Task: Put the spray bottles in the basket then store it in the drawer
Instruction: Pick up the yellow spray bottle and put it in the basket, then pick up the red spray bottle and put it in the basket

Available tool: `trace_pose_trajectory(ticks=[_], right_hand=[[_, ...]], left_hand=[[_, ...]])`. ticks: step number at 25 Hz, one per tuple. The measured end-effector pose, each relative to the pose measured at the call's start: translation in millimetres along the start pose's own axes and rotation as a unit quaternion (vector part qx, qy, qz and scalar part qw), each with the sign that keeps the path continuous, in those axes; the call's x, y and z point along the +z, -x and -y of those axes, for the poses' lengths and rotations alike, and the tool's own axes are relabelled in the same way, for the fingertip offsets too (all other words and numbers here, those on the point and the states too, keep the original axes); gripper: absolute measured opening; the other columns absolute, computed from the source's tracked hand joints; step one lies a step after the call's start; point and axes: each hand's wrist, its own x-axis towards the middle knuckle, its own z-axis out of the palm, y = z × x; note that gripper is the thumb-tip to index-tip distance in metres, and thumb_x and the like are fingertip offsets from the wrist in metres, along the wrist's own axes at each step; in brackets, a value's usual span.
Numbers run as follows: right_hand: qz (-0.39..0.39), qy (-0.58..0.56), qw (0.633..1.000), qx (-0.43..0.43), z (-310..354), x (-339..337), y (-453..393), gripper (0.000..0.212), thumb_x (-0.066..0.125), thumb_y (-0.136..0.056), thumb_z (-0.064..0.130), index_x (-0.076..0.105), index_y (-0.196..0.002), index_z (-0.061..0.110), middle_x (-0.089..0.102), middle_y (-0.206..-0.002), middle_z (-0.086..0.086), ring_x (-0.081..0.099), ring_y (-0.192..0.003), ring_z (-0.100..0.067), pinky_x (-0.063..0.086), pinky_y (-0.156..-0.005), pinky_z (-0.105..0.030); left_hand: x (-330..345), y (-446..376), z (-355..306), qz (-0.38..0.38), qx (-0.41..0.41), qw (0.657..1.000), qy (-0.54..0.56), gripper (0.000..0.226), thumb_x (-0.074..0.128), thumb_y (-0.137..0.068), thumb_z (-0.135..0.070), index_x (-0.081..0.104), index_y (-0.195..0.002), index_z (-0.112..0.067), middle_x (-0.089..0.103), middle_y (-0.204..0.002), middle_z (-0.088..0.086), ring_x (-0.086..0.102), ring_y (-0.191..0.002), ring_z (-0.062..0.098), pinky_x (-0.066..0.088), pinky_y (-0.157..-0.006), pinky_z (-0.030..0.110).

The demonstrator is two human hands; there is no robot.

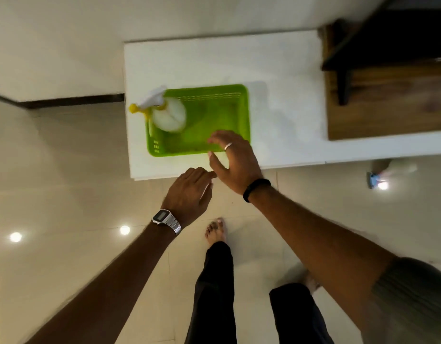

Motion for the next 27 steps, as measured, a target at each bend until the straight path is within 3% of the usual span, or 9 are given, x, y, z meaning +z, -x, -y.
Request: trace_pose_trajectory(ticks=[3, 7, 11, 14, 18, 21, 27], right_hand=[[0.059, 0.04, 0.997, 0.04, -43.9, -41.9, 68.7, 0.03, 0.057, -0.093, 0.031, 0.065, -0.121, 0.021, 0.061, -0.129, 0.001, 0.056, -0.12, -0.019, 0.043, -0.098, -0.04], [0.179, 0.108, 0.952, 0.224, -127.3, -90.5, 178.0, 0.051, 0.046, -0.098, 0.047, 0.046, -0.143, 0.023, 0.04, -0.153, -0.002, 0.039, -0.139, -0.022, 0.035, -0.11, -0.048], [0.216, 0.116, 0.901, 0.357, -235.8, -161.6, 322.5, 0.06, 0.046, -0.094, 0.049, 0.039, -0.148, 0.023, 0.033, -0.155, -0.002, 0.035, -0.141, -0.024, 0.034, -0.11, -0.049], [0.196, 0.094, 0.859, 0.463, -314.5, -220.8, 432.5, 0.062, 0.046, -0.092, 0.051, 0.037, -0.149, 0.028, 0.032, -0.156, 0.0, 0.038, -0.139, -0.027, 0.035, -0.109, -0.051], [0.111, 0.066, 0.798, 0.589, -419.0, -291.3, 583.7, 0.059, 0.048, -0.094, 0.048, 0.04, -0.148, 0.026, 0.036, -0.154, -0.002, 0.041, -0.137, -0.027, 0.035, -0.107, -0.047], [0.052, 0.048, 0.764, 0.642, -488.8, -321.5, 674.2, 0.057, 0.05, -0.095, 0.046, 0.041, -0.147, 0.024, 0.04, -0.151, -0.003, 0.046, -0.132, -0.027, 0.037, -0.103, -0.049], [-0.044, -0.012, 0.697, 0.715, -588.5, -333.3, 784.6, 0.058, 0.051, -0.094, 0.045, 0.042, -0.147, 0.023, 0.04, -0.151, -0.003, 0.048, -0.13, -0.028, 0.037, -0.102, -0.048]], left_hand=[[33.6, -9.3, -57.4, 0.093, 0.022, 0.995, -0.007, 0.021, 0.066, -0.088, -0.007, 0.063, -0.108, -0.004, 0.066, -0.091, 0.011, 0.064, -0.083, 0.034, 0.053, -0.07, 0.041], [97.9, -24.5, -125.8, 0.293, -0.007, 0.954, -0.063, 0.059, 0.054, -0.096, -0.031, 0.038, -0.151, -0.016, 0.055, -0.137, 0.005, 0.054, -0.121, 0.027, 0.048, -0.097, 0.04], [186.6, -45.4, -217.0, 0.364, -0.102, 0.923, -0.068, 0.059, 0.055, -0.096, -0.037, 0.038, -0.15, -0.019, 0.045, -0.15, 0.005, 0.046, -0.134, 0.027, 0.044, -0.108, 0.04], [260.6, -75.0, -304.6, 0.39, -0.078, 0.914, -0.085, 0.058, 0.055, -0.097, -0.037, 0.04, -0.148, -0.017, 0.044, -0.152, 0.007, 0.045, -0.137, 0.03, 0.042, -0.11, 0.04], [385.2, -117.5, -465.5, 0.427, 0.056, 0.899, -0.082, 0.057, 0.056, -0.097, -0.034, 0.041, -0.148, -0.013, 0.045, -0.152, 0.01, 0.047, -0.136, 0.032, 0.041, -0.112, 0.04], [481.6, -137.3, -581.3, 0.443, 0.135, 0.883, -0.074, 0.058, 0.057, -0.096, -0.033, 0.04, -0.148, -0.013, 0.046, -0.151, 0.011, 0.048, -0.135, 0.034, 0.042, -0.11, 0.042], [625.1, -123.1, -729.0, 0.497, 0.174, 0.849, -0.045, 0.056, 0.057, -0.096, -0.036, 0.038, -0.147, -0.019, 0.052, -0.147, 0.005, 0.053, -0.132, 0.028, 0.046, -0.106, 0.042]])
